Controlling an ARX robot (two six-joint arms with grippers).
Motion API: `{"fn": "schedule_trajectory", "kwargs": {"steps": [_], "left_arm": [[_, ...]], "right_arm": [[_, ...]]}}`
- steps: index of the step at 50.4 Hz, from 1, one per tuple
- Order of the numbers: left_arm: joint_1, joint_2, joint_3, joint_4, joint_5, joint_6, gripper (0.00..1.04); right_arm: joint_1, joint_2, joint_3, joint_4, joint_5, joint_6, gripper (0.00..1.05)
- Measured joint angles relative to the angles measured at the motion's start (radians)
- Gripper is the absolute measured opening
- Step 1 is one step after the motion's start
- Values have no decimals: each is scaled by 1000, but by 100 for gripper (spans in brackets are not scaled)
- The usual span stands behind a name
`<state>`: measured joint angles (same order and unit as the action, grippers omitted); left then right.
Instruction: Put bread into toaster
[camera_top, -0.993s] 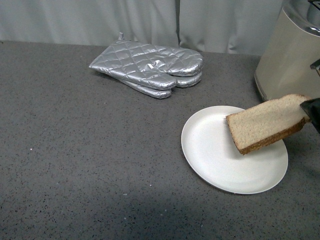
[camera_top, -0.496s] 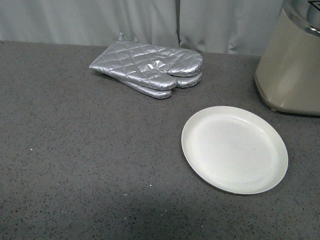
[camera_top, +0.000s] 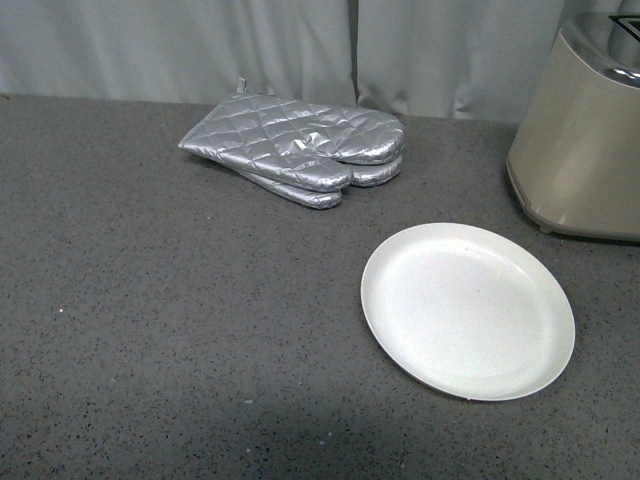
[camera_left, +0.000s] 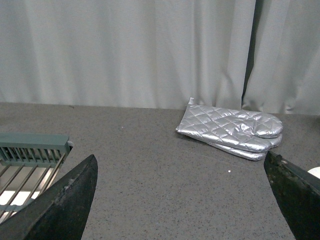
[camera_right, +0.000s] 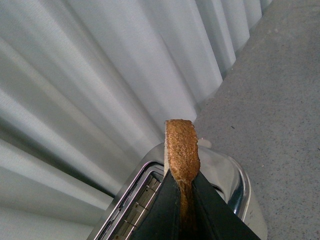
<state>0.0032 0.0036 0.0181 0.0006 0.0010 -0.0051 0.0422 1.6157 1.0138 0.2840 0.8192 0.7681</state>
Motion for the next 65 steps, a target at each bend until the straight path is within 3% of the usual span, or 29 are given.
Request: {"fn": "schedule_trajectory", "kwargs": {"steps": [22, 33, 53, 65], "left_arm": [[0, 0, 0, 0, 0, 0, 98], [0, 0, 0, 0, 0, 0, 98], [0, 0, 0, 0, 0, 0, 98], [0, 0, 0, 0, 0, 0, 98]], "right_arm": [[10, 38, 72, -105, 74, 49, 2], [3, -9, 97, -237, 113, 136, 2], [8, 61, 173, -381, 102, 266, 2], [8, 99, 223, -385, 120, 278, 2]]}}
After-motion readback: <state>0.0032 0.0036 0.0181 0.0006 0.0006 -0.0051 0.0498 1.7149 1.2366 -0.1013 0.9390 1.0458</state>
